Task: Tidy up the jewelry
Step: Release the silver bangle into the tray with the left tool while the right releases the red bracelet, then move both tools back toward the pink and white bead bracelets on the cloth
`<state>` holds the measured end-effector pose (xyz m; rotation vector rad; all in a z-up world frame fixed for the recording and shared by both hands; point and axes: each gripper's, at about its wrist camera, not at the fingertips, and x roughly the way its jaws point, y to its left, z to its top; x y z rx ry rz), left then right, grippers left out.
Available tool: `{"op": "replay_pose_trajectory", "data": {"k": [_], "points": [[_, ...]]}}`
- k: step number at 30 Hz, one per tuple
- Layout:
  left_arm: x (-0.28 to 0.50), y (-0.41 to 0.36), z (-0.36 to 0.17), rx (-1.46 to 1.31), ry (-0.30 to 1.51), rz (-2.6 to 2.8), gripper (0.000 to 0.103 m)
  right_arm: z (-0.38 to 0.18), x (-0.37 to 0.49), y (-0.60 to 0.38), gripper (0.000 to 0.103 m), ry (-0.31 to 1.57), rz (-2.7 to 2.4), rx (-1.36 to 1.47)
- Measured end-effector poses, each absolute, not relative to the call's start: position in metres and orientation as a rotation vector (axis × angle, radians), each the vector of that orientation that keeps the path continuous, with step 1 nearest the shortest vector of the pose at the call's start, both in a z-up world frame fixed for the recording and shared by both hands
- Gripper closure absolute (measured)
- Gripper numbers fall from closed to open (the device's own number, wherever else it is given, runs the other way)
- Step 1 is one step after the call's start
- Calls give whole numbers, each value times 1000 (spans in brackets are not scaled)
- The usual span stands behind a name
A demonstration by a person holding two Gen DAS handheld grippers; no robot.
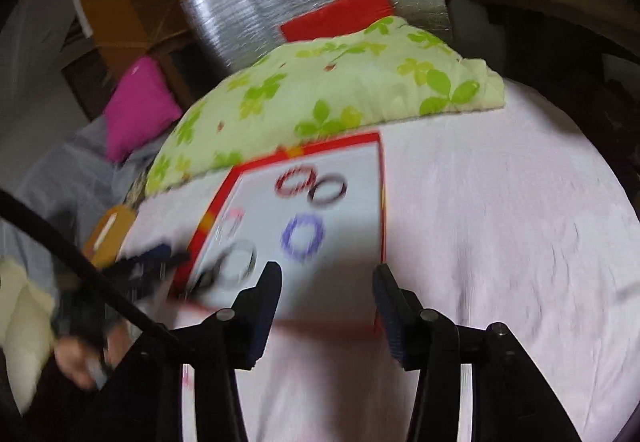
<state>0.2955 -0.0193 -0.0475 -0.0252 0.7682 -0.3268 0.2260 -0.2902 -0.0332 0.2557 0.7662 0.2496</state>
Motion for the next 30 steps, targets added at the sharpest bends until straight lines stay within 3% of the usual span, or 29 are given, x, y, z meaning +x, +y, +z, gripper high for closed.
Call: {"op": "replay_pose_trajectory", "data": {"k": [10,24,30], "points": [[242,11,-48,65,743,-211,36,-74,141,-255,53,864,323,173],[166,13,-69,187,754,-170,34,-110,105,-184,52,952,409,-7],[167,15,-68,184,753,-162,34,-117,99,-158,37,934,435,-134]]}}
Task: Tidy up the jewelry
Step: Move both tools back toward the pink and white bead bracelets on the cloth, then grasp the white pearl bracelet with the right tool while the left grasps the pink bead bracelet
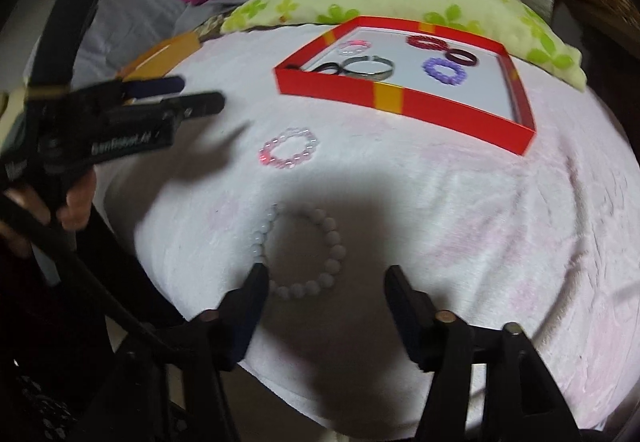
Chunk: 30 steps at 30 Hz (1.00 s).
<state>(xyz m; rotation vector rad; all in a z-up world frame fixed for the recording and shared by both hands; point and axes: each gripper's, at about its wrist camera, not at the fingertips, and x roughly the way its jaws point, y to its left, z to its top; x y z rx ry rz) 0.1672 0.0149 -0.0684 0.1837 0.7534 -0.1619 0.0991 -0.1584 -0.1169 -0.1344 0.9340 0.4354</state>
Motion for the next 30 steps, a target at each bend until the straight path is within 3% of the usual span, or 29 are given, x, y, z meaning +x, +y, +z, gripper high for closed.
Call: {"op": "replay_pose_trajectory", "data": {"k": [11,12,17,30], "points": [[169,15,-67,173,754,-158,34,-136,98,-124,38,922,437,-259],[170,15,-68,175,756,-157,34,-138,98,-122,41,913,429,-278],[173,14,-74,187,781,-148,34,-136,101,-124,80,872,389,-317],[179,0,-92,89,875,-298,34,-121,151,-212,81,896,149,44]]}}
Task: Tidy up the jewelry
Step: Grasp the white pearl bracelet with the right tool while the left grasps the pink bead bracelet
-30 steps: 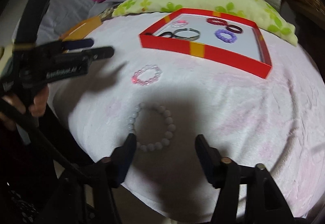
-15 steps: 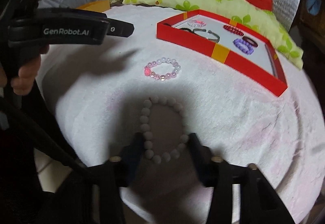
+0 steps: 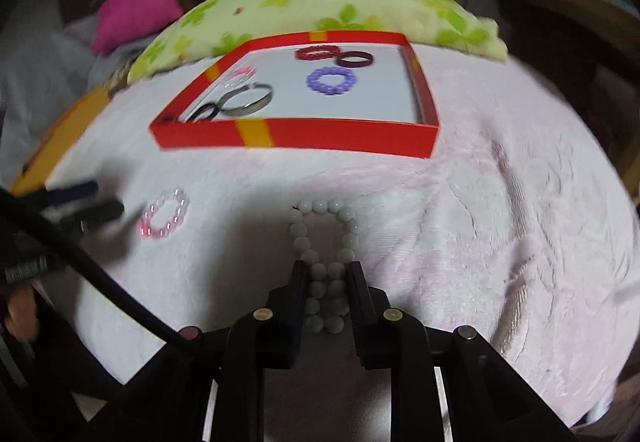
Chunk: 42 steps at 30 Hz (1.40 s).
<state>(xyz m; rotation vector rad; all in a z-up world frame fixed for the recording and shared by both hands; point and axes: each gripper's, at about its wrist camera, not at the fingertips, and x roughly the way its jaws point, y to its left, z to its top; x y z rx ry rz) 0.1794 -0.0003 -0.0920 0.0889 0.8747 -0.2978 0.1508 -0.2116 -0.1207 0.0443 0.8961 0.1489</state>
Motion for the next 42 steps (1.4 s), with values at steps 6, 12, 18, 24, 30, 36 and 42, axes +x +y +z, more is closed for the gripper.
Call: {"op": "replay_pose_trajectory", "data": {"k": [6,12,18,24,30,36,42], "points": [[181,-23,-102,94,921,-374,34,-116,148,-232,69,903,170,151],[186,-28,-118,87,966,-371,29,-119,148,-238,53,889,166,189],[183,-33,-121,121,954,-380,22,-125,148,-224,54,881,157,79],[187,-28,-116,64,946,-376,23,-125,147,-228,84,861,93,35],[187,-34,-114,93,906,-390,55,-125,146,-230,86,863,86,36],[185,-39,-114,115,881,-426,81,-125,147,-230,86,871,85,47],[182,-42,-113,134,869,-445,93,-124,147,-230,87,864,86,49]]}}
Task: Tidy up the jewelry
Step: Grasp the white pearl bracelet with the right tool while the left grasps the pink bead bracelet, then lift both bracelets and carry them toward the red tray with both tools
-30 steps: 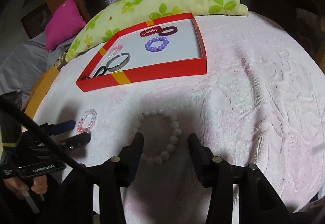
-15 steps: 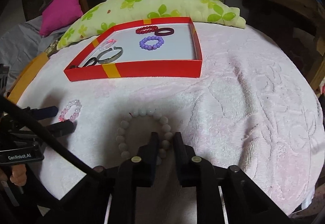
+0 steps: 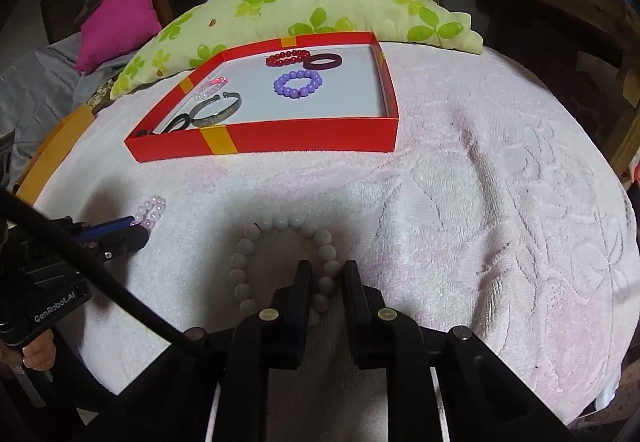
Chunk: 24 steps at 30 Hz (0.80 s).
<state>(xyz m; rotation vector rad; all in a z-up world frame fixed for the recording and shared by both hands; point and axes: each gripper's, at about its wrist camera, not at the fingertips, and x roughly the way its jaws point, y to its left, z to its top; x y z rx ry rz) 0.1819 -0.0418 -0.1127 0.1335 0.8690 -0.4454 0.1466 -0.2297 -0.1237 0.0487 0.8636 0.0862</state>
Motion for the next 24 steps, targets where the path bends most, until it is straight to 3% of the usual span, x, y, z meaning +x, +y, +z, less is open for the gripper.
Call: {"op": "replay_pose_trajectory", "data": {"k": [15,18,24], "points": [[179,-27,-95,80,820,-450,95,-114,147,-237,90,852,124,138],[179,-22,-95,71,823,-443,95,-118,150,-240,79,890,121,162],[178,-13,-92,53,814,-435,95,-122,149,-225,79,892,135,81]]}}
